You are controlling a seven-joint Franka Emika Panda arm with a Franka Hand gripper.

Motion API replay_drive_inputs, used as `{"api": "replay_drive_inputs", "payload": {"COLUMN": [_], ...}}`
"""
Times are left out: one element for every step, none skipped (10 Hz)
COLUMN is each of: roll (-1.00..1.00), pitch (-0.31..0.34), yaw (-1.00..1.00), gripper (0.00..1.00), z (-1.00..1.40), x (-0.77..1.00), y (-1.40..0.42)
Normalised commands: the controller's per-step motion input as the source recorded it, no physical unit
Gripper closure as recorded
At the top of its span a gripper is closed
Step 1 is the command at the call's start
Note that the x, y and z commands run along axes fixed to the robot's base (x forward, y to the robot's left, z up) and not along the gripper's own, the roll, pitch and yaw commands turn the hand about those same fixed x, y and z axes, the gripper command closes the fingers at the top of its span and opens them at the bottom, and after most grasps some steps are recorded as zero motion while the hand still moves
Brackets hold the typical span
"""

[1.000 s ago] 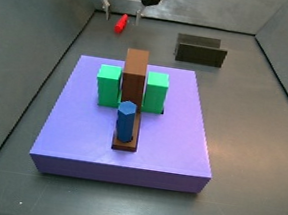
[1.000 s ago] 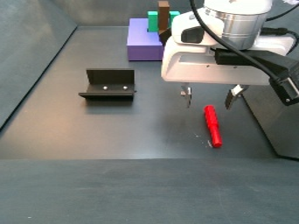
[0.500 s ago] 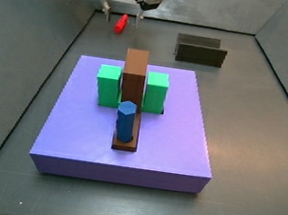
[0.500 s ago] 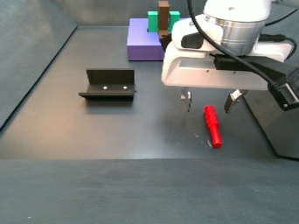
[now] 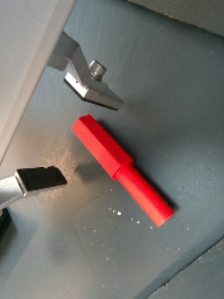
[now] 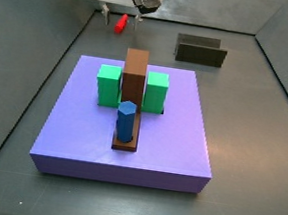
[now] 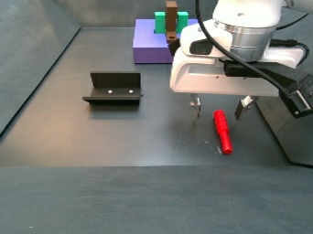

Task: Pick up the red object. Move up. Place the red object on the fixture. Regrasp the red object. Move to above the board. Insert the red object.
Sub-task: Pick up the red object.

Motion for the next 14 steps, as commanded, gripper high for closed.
{"api": "replay_drive_inputs", "payload": {"roll": [-0.18, -0.16, -0.13, -0.14, -0.13, -0.13, -0.13, -0.14, -0.12, 0.00, 0.00, 0.00, 0.00, 0.00], "pitch": [-0.207, -0.141, -0.137, -0.160, -0.179, -0.193, -0.177, -0.170, -0.073, 0.000, 0.000, 0.000, 0.000, 0.000], "yaw": [0.00, -0.03, -0.03, -0.03, -0.04, -0.05, -0.04, -0.04, 0.00, 0.00, 0.00, 0.00, 0.00, 0.00], "gripper": [0.00, 0.00, 0.00, 0.00, 0.00, 0.00, 0.00, 0.00, 0.00, 0.00, 1.00, 1.00, 1.00, 1.00], "z": [-0.42, -0.33, -0.40, -0.45, -0.51, -0.57, -0.53, -0.53, -0.23, 0.00, 0.00, 0.00, 0.00, 0.00], "x": [-0.04, -0.03, 0.00, 0.00, -0.03, -0.03, -0.02, -0.01, 0.00, 0.00, 0.00, 0.00, 0.00, 0.00], "y": [0.00, 0.05, 0.03, 0.04, 0.03, 0.03, 0.05, 0.05, 0.00, 0.00, 0.00, 0.00, 0.00, 0.00]}}
